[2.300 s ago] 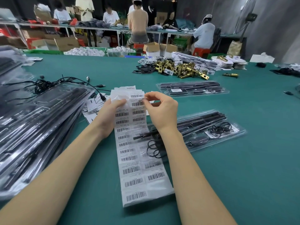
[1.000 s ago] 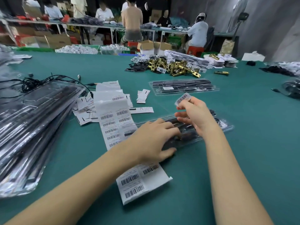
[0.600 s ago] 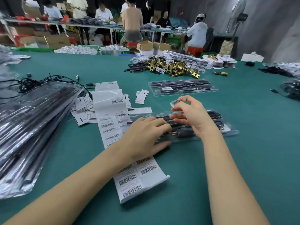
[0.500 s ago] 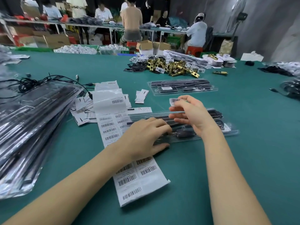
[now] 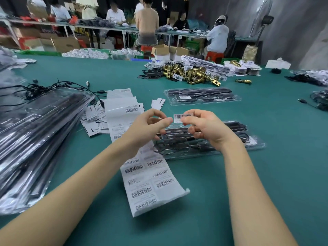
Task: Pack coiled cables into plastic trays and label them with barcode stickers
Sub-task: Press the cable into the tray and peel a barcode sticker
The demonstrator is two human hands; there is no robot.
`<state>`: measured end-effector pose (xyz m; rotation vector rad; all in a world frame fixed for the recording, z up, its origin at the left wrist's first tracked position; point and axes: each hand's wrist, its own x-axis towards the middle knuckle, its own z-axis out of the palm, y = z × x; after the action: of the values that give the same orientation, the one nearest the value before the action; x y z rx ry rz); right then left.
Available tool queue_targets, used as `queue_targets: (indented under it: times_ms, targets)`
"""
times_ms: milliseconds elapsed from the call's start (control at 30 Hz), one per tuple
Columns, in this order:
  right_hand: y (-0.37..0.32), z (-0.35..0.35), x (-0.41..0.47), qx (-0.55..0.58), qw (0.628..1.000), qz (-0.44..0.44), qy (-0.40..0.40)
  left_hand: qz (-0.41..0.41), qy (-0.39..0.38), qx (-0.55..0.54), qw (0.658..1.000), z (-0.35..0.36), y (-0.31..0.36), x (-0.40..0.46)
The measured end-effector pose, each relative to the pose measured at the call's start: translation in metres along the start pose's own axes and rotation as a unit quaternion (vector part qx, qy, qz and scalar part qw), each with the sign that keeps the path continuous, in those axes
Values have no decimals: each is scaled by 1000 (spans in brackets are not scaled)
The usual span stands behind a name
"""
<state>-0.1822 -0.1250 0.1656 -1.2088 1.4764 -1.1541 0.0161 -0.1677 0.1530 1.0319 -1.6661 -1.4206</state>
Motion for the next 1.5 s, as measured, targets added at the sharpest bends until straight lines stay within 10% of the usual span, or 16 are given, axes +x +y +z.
queue_targets:
  times_ms: [1500]
  targets:
    - [-6, 7, -8, -149, 983, 51, -97, -21, -123, 196, 973, -50, -1, 9]
